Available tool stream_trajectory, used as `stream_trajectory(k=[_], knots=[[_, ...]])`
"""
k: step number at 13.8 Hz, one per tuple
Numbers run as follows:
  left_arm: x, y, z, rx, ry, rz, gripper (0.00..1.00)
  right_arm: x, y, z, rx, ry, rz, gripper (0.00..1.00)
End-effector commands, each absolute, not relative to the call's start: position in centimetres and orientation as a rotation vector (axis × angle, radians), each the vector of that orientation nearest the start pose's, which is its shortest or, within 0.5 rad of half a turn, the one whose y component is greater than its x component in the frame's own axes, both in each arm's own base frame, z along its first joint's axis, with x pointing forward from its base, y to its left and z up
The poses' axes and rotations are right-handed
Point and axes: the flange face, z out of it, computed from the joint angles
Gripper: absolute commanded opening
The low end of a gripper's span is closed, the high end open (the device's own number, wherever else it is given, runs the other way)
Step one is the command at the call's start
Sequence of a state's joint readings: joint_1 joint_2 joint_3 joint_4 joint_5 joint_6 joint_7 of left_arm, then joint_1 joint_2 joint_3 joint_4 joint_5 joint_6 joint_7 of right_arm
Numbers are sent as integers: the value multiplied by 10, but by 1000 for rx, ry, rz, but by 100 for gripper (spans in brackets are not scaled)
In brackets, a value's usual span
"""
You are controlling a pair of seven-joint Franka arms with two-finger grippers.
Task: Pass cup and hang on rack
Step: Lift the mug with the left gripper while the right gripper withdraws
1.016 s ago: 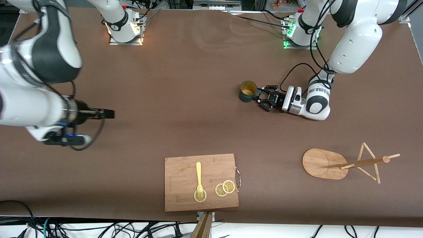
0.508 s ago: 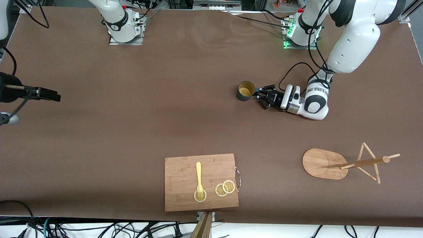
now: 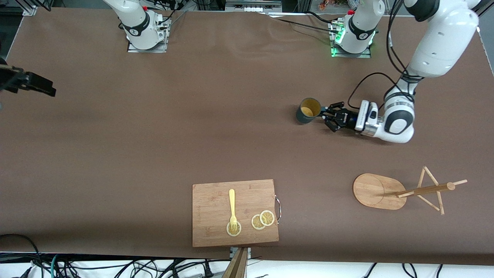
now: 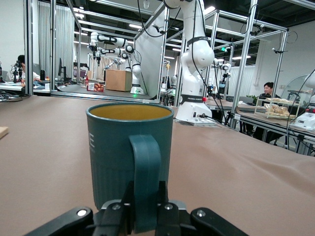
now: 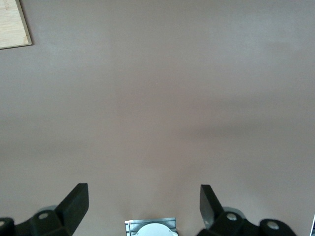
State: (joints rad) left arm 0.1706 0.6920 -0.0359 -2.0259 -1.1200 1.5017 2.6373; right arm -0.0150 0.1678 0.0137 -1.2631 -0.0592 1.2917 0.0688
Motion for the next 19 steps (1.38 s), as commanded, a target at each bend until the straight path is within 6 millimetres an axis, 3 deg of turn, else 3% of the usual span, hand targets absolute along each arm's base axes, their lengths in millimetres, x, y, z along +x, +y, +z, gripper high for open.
stream_trajectory(k=[1, 4, 7, 11, 17, 19], knots=[[515, -2, 150, 1112, -1336, 789, 0, 545, -20, 651, -3187, 131, 212, 100], [530, 30, 179, 1118, -1231, 691, 0, 540, -20, 649, -3190, -23, 206, 100], [538, 74, 206, 1191, -1073, 601, 0, 548, -19, 642, -3186, -15, 220, 100], [522, 144, 215, 1321, -772, 483, 0, 555, -18, 641, -3188, -18, 194, 100], [504, 226, 219, 1476, -298, 347, 0, 555, -18, 642, -3186, -31, 191, 100], [503, 245, 241, 1543, -160, 255, 0, 556, -10, 642, -3187, -43, 183, 100]])
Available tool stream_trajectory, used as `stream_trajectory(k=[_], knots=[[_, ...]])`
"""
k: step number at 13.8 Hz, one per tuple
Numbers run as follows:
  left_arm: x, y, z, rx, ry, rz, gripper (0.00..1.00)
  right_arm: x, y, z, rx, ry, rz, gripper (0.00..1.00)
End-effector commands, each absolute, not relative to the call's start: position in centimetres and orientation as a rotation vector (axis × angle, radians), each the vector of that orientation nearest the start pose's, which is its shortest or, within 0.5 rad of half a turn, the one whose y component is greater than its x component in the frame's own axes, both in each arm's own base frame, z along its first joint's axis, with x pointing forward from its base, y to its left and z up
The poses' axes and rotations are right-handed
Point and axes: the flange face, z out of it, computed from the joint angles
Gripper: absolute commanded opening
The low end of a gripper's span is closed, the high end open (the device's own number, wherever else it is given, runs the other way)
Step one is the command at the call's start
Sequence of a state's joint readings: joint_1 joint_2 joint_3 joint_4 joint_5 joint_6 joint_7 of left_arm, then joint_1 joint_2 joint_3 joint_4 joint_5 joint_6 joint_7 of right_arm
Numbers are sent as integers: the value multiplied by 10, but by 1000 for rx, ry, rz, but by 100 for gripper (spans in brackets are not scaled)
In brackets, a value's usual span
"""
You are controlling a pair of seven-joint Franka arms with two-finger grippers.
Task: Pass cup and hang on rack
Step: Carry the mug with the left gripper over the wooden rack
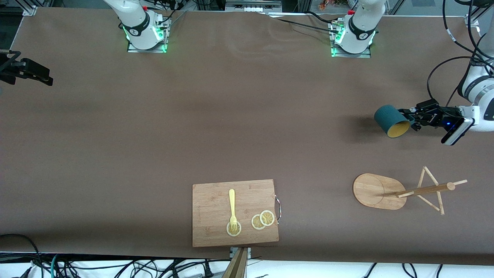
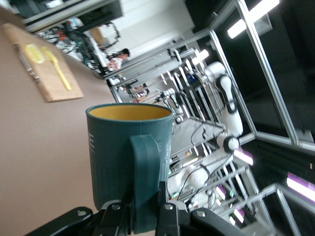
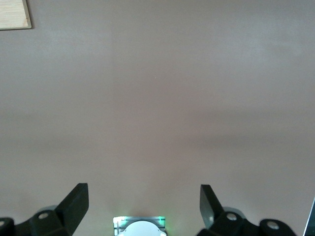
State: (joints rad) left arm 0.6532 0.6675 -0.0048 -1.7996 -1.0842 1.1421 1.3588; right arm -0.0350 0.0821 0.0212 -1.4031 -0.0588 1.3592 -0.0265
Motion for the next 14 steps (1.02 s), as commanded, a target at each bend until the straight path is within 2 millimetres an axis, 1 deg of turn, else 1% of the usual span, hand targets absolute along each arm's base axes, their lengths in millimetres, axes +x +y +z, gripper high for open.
stream_trajectory(k=[1, 3, 5, 6, 9, 11, 12, 14], knots=[[502, 256, 253, 1565, -84, 224, 0, 556, -9, 642, -3188, -46, 183, 100], [503, 262, 277, 1576, 50, 132, 0, 556, -9, 642, -3188, -46, 183, 100], [510, 267, 297, 1546, 181, 72, 0, 556, -10, 642, -3189, -45, 181, 100], [514, 269, 305, 1560, 227, 68, 0, 556, -11, 642, -3189, -41, 181, 100], [519, 267, 308, 1554, 297, 38, 0, 556, -13, 642, -3194, -37, 181, 100], [528, 264, 312, 1548, 361, 20, 0, 556, -11, 642, -3194, -37, 183, 100], [537, 258, 319, 1545, 387, 19, 0, 556, -12, 642, -3191, -33, 183, 100], [544, 252, 320, 1548, 411, 15, 0, 556, -12, 642, -3191, -33, 181, 100]])
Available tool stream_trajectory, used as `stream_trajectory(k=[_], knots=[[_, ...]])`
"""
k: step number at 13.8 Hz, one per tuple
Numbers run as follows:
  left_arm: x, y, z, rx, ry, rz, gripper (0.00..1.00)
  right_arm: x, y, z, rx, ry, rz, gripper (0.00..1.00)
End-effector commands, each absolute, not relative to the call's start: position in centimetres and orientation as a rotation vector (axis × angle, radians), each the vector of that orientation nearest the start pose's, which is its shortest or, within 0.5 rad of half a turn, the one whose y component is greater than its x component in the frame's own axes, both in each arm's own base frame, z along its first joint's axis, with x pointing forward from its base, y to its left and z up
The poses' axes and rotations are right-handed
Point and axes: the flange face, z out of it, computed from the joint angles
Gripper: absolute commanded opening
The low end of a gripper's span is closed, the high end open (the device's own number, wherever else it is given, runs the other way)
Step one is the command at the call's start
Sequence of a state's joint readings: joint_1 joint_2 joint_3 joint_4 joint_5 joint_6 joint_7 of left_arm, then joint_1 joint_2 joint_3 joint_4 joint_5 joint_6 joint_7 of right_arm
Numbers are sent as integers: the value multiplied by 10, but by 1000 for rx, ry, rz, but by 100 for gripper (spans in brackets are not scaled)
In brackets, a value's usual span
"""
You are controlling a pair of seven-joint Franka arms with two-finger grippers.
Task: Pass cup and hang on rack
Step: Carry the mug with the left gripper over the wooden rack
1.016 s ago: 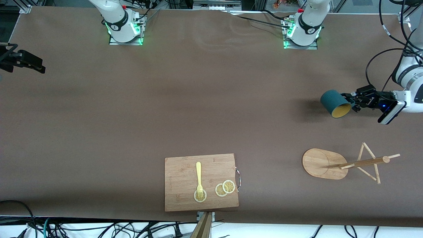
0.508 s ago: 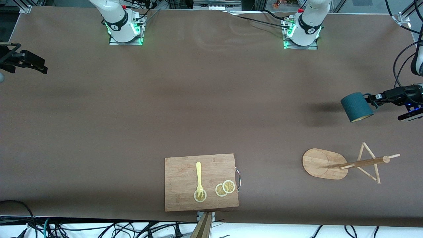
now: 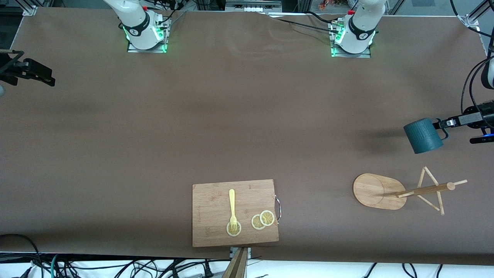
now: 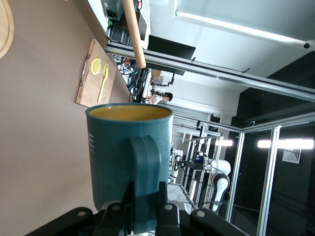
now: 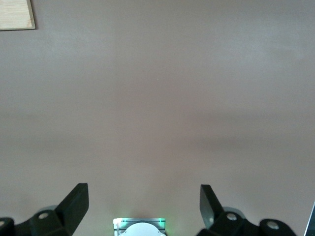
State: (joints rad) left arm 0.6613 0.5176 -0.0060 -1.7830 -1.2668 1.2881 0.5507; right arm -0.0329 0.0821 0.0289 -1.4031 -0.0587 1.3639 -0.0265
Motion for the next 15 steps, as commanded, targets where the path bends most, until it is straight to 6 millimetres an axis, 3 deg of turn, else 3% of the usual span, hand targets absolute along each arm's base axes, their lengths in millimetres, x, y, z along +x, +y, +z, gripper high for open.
stream_trajectory(k=[1, 8, 13, 15], knots=[[547, 251, 319, 1553, 425, 27, 0, 556, -11, 642, -3189, -36, 181, 100], [577, 241, 329, 1578, 524, 2, 0, 556, -14, 642, -3191, -30, 181, 100], [609, 251, 339, 1605, 523, 20, 0, 556, -12, 642, -3189, -36, 181, 100], [613, 248, 332, 1608, 518, 9, 0, 556, -13, 642, -3191, -33, 181, 100]])
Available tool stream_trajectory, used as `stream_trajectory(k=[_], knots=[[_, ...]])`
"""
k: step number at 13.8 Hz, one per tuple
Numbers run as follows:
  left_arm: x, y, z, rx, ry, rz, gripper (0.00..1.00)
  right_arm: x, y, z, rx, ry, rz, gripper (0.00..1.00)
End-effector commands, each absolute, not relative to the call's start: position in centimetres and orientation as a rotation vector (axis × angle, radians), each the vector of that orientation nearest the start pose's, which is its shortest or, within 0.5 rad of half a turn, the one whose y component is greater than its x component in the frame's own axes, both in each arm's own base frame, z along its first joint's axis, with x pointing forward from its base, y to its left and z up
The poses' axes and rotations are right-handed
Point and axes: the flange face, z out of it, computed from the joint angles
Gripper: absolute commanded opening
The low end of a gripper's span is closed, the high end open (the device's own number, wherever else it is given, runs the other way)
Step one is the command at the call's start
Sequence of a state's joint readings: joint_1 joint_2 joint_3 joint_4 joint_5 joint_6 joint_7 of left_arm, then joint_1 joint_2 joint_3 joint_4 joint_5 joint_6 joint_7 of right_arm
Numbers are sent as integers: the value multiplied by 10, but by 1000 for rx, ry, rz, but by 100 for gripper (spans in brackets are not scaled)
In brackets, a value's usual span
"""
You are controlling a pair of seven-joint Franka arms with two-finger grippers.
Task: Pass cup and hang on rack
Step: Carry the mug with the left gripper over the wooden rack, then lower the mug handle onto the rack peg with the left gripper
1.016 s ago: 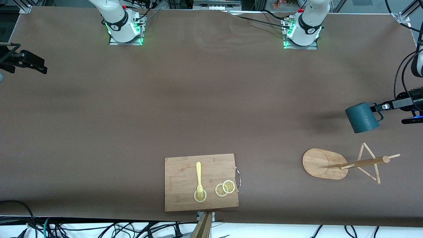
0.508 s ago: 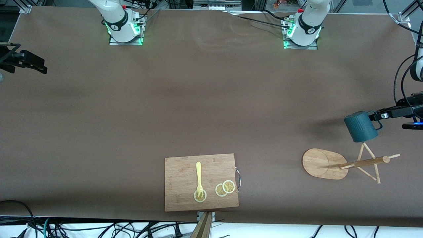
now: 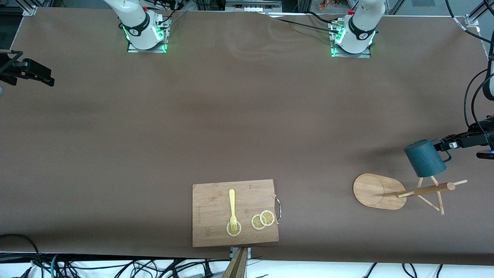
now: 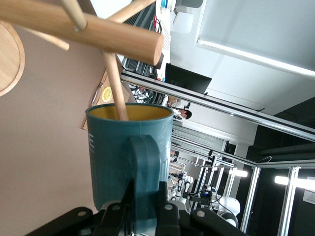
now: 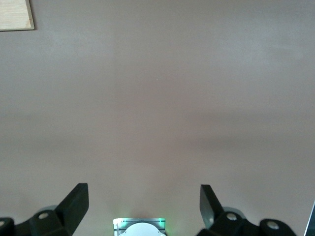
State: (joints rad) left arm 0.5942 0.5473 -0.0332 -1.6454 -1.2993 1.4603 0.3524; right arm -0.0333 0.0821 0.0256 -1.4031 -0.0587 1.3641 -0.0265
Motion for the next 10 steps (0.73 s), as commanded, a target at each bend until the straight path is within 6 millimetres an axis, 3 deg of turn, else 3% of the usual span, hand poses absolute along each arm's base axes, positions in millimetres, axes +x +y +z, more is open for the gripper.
stream_trajectory(k=[1, 5, 10], knots=[[613, 250, 324, 1606, 520, 9, 0, 556, -14, 642, -3189, -33, 181, 100], [621, 263, 301, 1609, 497, 42, 0, 556, -14, 642, -3191, -33, 181, 100], [628, 270, 302, 1626, 499, 70, 0, 556, -14, 642, -3189, -33, 183, 100]])
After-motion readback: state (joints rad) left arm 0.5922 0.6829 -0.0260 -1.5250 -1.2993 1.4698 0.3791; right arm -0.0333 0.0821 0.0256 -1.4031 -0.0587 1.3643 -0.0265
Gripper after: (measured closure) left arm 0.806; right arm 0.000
